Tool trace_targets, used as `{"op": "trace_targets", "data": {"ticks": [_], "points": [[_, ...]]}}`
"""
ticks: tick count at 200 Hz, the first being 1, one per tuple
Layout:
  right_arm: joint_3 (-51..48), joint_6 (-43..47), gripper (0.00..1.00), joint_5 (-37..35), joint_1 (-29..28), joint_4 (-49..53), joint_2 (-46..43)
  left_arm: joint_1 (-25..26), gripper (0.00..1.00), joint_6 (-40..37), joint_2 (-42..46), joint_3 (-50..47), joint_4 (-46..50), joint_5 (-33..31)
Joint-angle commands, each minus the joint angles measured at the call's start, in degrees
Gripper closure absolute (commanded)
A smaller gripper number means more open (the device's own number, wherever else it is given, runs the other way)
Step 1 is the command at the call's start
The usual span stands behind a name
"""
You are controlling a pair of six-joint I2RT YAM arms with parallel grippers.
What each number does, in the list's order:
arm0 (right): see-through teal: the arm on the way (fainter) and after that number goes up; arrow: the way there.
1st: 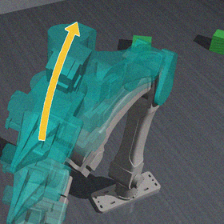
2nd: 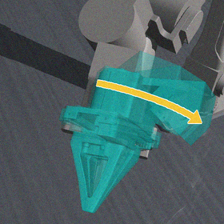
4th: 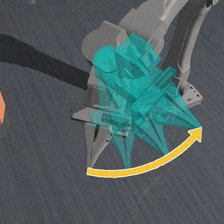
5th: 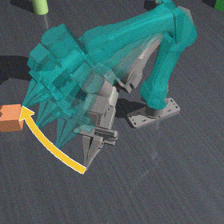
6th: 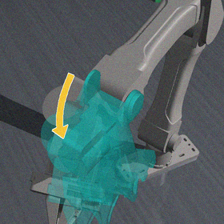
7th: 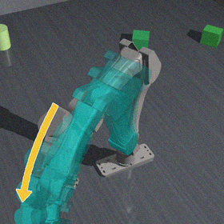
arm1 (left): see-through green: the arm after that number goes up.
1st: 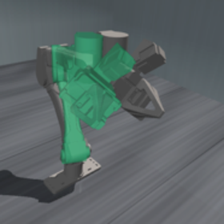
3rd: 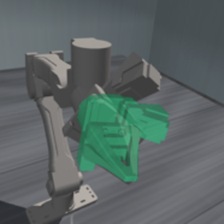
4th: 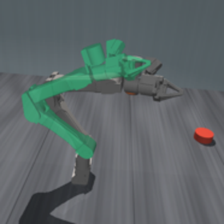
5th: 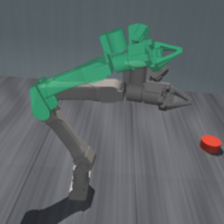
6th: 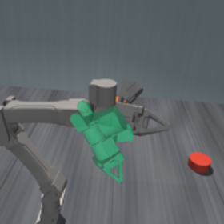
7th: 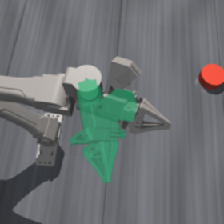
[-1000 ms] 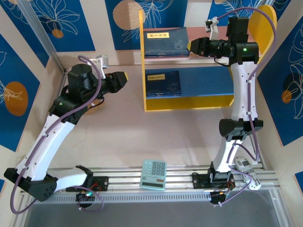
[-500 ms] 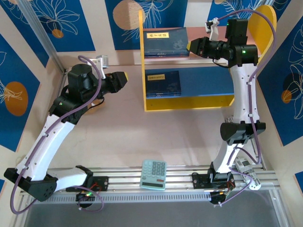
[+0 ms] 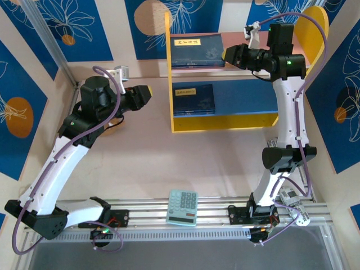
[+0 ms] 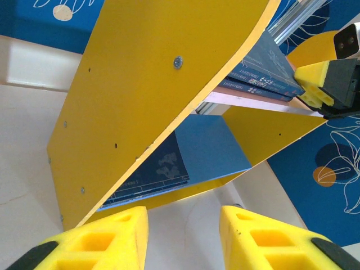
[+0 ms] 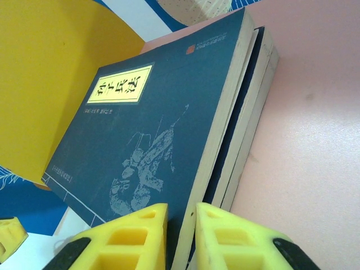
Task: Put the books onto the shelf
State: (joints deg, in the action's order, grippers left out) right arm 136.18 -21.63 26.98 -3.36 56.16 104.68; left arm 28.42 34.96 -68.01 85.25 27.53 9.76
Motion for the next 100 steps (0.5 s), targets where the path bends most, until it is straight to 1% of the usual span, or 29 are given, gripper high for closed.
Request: {"op": "trace_targets", "data": {"ticks": [1,16,34,42,70,100], "points": [[1.09,-0.87,0.79,-0.22,-0.7,0.88,0.71,0.58,0.61,-1.0,0.69,1.76,-0.25,-0.89],[1.57,-0.96,0.75,0.0,-0.49,1.11,1.0,0.62,0.61,-0.99,0.51,1.93,-0.28,-0.79],[1.59,-0.91,0.66,-0.23,-0.34,1.23,0.79,0.59,0.61,-1.12,0.42,1.86,-0.18,-0.76],[1.55,-0.87,0.63,-0.26,-0.23,1.23,0.56,0.64,0.61,-1.19,0.43,1.93,-0.15,-0.74],[0.82,-0.52,0.57,0.4,0.66,1.24,-0.56,0.66,0.61,-1.17,0.33,2.02,-0.15,-0.71],[-2.99,0.14,0.54,3.67,2.1,-0.22,-3.04,0.6,0.61,-1.26,0.04,2.29,-0.16,-0.53]]}}
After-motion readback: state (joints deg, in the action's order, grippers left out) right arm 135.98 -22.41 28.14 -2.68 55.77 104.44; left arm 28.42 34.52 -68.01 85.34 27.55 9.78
